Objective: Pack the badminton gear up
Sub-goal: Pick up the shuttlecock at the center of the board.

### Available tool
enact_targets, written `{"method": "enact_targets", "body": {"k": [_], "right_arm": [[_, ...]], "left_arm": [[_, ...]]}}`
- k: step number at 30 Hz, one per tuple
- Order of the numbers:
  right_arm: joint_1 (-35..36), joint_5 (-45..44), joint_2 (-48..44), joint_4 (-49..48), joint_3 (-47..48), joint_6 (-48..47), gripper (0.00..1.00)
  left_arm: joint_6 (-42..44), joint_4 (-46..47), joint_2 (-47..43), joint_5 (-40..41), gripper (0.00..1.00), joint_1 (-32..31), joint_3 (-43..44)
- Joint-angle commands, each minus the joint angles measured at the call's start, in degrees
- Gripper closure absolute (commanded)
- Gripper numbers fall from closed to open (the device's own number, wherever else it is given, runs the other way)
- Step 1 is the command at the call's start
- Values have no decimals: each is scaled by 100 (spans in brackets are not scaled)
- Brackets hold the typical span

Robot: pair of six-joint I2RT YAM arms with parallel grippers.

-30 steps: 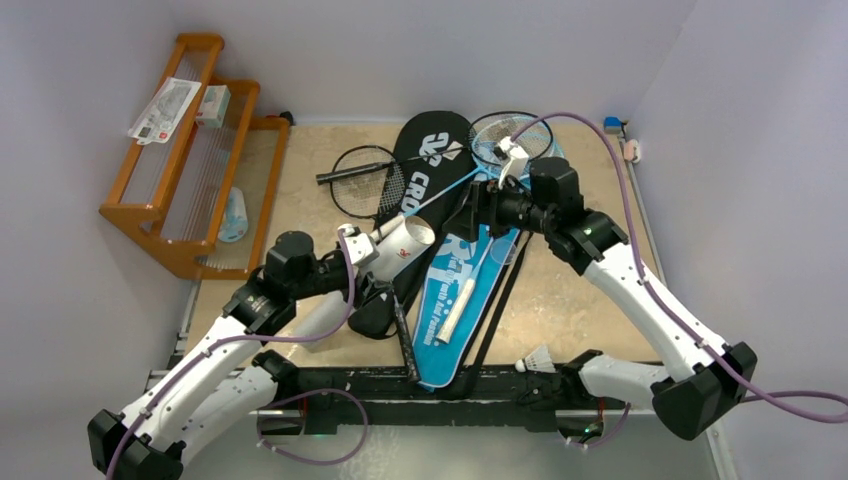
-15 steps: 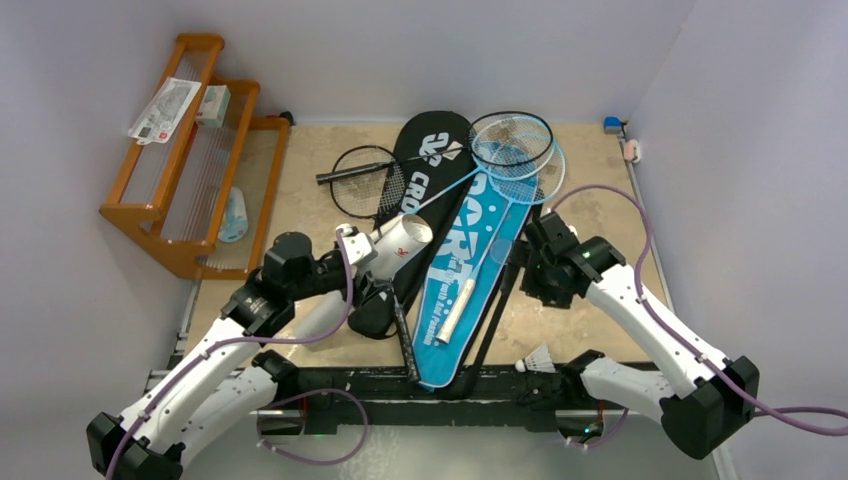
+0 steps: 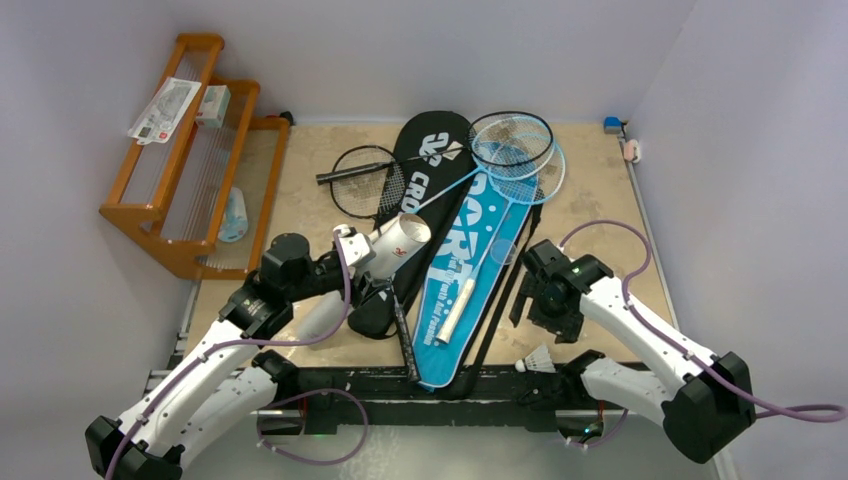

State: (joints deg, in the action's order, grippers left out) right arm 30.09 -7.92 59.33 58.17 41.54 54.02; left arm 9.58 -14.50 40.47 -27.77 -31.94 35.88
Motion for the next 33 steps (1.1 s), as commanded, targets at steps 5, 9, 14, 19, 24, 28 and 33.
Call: {"method": "enact_targets", "body": {"k": [5, 9, 14, 19, 24, 28, 33], "right_arm": [[163, 79, -8, 321, -156, 334, 11], [197, 308, -7, 232, -185, 324, 11], [302, 779, 73, -57, -376, 360, 14], [416, 952, 9, -162, -425, 438, 15], [430, 975, -59, -158, -340, 342, 36], [428, 1113, -185, -324, -336, 282, 74], [422, 1361, -379, -495, 26, 18, 100]], "left_arm": [[11, 272, -85, 34, 56, 0, 86], [17, 275, -82, 35, 55, -3, 86], [17, 264, -86, 41, 55, -1, 77], [17, 264, -59, 59, 55, 2, 82], [26, 254, -54, 79, 55, 2, 86], [25, 255, -56, 82, 55, 3, 85], [26, 251, -48, 83, 55, -2, 86]]}}
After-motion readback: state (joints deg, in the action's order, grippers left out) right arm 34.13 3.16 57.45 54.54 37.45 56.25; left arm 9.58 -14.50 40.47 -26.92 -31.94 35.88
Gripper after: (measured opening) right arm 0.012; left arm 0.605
